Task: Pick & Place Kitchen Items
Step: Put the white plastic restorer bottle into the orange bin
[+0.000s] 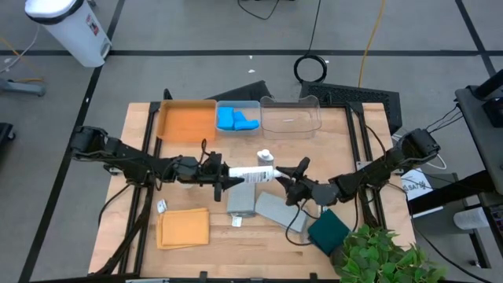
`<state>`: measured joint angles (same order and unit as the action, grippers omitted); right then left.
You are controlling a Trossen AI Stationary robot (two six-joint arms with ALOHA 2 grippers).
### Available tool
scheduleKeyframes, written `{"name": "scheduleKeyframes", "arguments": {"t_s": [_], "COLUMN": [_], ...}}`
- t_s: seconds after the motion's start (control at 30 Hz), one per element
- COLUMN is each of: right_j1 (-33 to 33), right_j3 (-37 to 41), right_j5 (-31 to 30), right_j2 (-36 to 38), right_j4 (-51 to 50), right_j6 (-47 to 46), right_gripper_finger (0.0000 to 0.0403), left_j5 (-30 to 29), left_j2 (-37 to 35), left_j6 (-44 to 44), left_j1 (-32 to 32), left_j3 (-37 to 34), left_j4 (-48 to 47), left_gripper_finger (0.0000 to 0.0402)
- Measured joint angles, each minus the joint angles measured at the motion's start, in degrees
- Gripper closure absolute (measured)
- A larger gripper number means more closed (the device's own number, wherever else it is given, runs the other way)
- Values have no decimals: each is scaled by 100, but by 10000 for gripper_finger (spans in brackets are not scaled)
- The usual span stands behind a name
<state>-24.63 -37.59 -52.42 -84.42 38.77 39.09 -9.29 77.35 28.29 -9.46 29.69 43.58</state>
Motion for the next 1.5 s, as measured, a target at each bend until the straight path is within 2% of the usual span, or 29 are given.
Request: {"name": "scheduleKeyframes", "arguments": {"t_s": [0.1,0.23,0.37,0.43,0.57,0.63,0.73,0.87,1.0,1.17,1.5], "right_j1": [-187,-294,-282,-188,304,655,1171,1613,1719,1717,1867], "right_j3": [-8,2,3,5,5,5,5,5,5,5,-150], "right_j5": [-418,-1108,-1095,-523,1765,2656,3423,4254,4665,4720,4647], "right_j2": [-4,-17,-11,-15,-14,-15,-15,-15,-15,-15,-15], "right_j4": [558,1307,1536,1514,1478,1546,1643,2027,2658,3397,3454], "right_j6": [-292,-690,-912,-1333,-2529,-2999,-3651,-3955,-3960,-3858,-3897], "right_gripper_finger": [274,268,267,269,272,272,263,234,188,144,142], "left_j5": [-65,-472,-548,-559,-518,-443,-417,-418,-416,-385,403], "left_j2": [-252,-761,-1061,-1104,-1107,-1019,-862,-580,-403,-279,-183], "left_j6": [-337,-915,-1281,-1398,-1604,-1773,-1987,-2317,-2574,-2848,-2899], "left_j1": [-70,-148,-158,-159,-170,-202,-261,-302,-306,-275,262], "left_j3": [0,20,20,15,15,15,13,13,11,11,107], "left_j4": [-10,209,255,418,623,728,939,1428,1765,2101,2084], "left_gripper_finger": [276,276,276,276,276,276,276,276,276,276,276]}}
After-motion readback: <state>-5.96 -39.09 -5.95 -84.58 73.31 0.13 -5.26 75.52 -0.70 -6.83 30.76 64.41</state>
